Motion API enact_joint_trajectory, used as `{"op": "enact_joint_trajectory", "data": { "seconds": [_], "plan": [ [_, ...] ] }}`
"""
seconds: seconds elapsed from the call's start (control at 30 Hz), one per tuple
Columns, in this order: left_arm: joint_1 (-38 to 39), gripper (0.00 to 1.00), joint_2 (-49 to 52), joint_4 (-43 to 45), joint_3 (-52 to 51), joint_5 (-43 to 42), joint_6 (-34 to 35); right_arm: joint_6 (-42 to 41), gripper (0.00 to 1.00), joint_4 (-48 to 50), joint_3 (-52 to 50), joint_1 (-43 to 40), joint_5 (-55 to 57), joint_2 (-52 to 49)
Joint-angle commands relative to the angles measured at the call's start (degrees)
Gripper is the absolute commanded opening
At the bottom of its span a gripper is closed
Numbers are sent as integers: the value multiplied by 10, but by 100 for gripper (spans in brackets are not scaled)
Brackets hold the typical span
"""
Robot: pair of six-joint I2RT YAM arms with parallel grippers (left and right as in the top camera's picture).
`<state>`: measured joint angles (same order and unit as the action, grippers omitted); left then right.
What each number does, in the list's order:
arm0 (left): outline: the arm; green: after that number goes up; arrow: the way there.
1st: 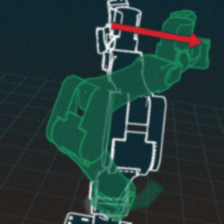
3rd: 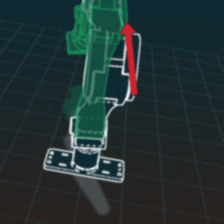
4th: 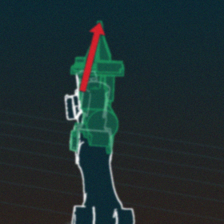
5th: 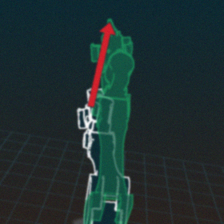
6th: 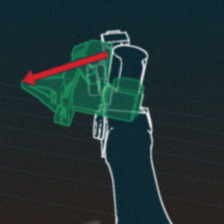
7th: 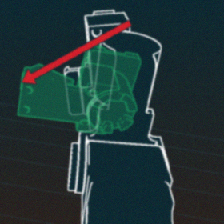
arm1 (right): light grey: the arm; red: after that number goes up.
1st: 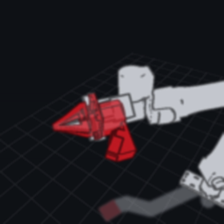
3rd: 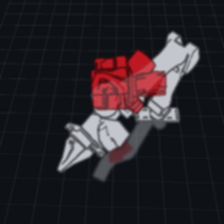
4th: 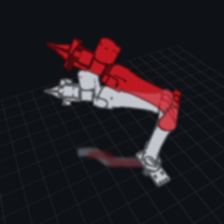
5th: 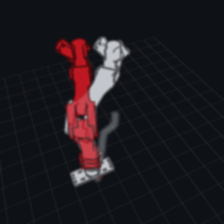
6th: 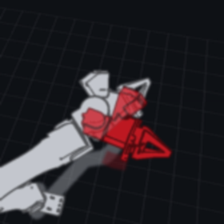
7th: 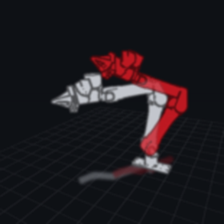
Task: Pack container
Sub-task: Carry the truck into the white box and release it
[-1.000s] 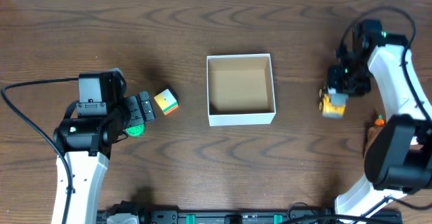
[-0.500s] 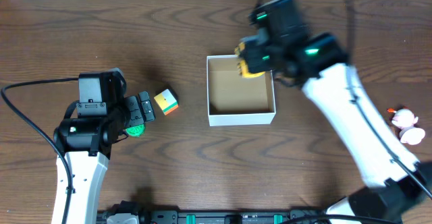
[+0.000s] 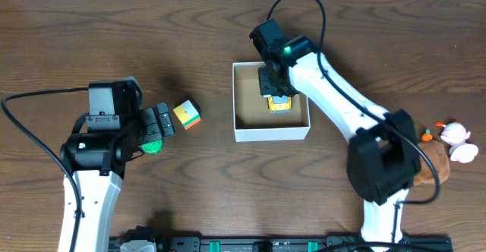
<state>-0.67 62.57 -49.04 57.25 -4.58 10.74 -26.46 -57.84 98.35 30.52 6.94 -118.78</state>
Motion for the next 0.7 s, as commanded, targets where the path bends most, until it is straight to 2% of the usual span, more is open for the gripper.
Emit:
{"op": "enact_joint_trajectory", "data": {
  "seconds": [0.0,0.07,0.1,0.13,0.2,0.23,0.3,0.33,0.5,0.67],
  "plan": [
    [-3,98,0,0,10,-4,5,-14,9,0,0,-13,9,-16],
    [-3,98,0,0,10,-4,5,-14,14,2,0,-17,9,-19],
    [-3,98,0,0,10,-4,5,-14,20,3,0,-19,9,-19],
    [-3,98,0,0,10,-4,5,-14,32,3,0,-20,9,-19],
    [-3,98,0,0,10,-4,5,-13,44,2,0,-24,10,-18],
    [-3,98,0,0,10,-4,5,-13,54,1,0,-25,9,-18],
    [-3,98,0,0,10,-4,5,-7,94,-5,0,-27,3,-16],
    [-3,98,0,0,10,-4,5,5,99,-8,0,-27,0,-15],
    [-3,98,0,0,10,-4,5,30,99,-20,3,-27,-3,5],
    [-3,98,0,0,10,-4,5,47,99,-17,3,-28,5,74]
  ]
}}
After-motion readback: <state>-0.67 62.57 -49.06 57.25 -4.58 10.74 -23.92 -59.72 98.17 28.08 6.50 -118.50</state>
